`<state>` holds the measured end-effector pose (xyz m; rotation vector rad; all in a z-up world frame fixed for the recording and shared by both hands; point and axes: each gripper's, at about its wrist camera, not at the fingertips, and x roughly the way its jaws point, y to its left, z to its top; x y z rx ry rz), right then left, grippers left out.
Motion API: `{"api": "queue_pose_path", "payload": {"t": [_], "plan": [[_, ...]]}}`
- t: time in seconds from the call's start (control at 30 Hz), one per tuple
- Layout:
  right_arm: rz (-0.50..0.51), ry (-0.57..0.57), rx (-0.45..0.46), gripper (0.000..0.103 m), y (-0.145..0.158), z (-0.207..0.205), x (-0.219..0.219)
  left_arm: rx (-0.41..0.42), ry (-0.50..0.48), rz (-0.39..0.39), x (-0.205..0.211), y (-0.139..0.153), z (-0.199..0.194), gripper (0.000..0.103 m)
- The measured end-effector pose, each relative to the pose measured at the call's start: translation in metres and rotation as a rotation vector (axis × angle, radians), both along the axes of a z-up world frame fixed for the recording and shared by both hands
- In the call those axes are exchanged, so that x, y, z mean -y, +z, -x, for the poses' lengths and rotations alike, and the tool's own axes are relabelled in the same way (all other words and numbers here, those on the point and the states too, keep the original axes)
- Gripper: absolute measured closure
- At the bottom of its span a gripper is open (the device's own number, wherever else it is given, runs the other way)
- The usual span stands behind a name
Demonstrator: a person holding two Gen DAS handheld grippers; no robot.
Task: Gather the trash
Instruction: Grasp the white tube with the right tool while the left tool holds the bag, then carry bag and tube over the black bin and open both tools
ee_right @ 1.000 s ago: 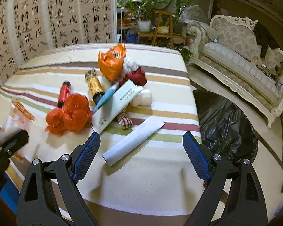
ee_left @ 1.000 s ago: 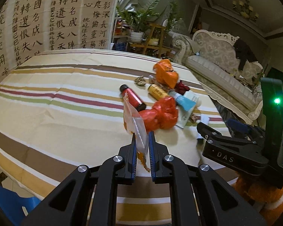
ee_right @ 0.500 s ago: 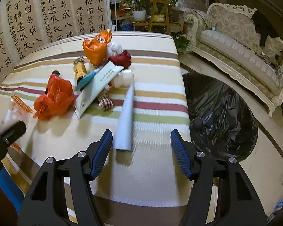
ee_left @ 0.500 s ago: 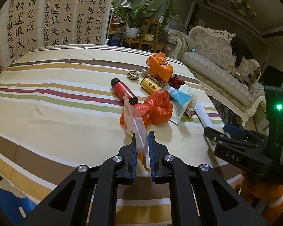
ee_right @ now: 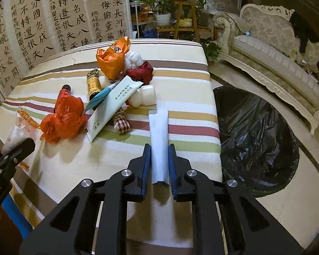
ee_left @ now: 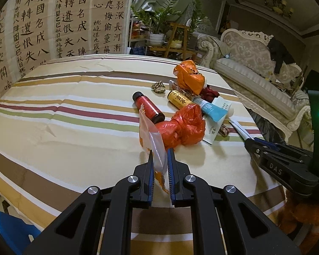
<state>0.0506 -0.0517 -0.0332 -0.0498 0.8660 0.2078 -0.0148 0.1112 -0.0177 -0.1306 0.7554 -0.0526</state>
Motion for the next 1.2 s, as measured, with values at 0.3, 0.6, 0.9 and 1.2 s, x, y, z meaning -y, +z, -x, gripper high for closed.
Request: {"api": "queue_pose_path", "payload": {"t": [0.3,0.6,0.9,1.2], "plan": [[-0.018,-0.010,0.041,0.088,0.007,0.013,0.015,0.051,0.004,-0.048,0.016,0.011,0.005,0.091],[0.003,-0.097,0.130,0.088,0.023,0.025,0.055,0.105,-0.060,-0.065,0.055,0.026,0.002,0.091],[-0.014,-0.232,0.160,0.088,0.022,0.016,0.122,0.124,-0.189,-0.065,0.121,0.033,-0.022,0.091],[-0.035,-0.298,0.155,0.088,0.010,0.000,0.162,0.115,-0.284,-0.112,0.185,0.024,-0.058,0.091]]}}
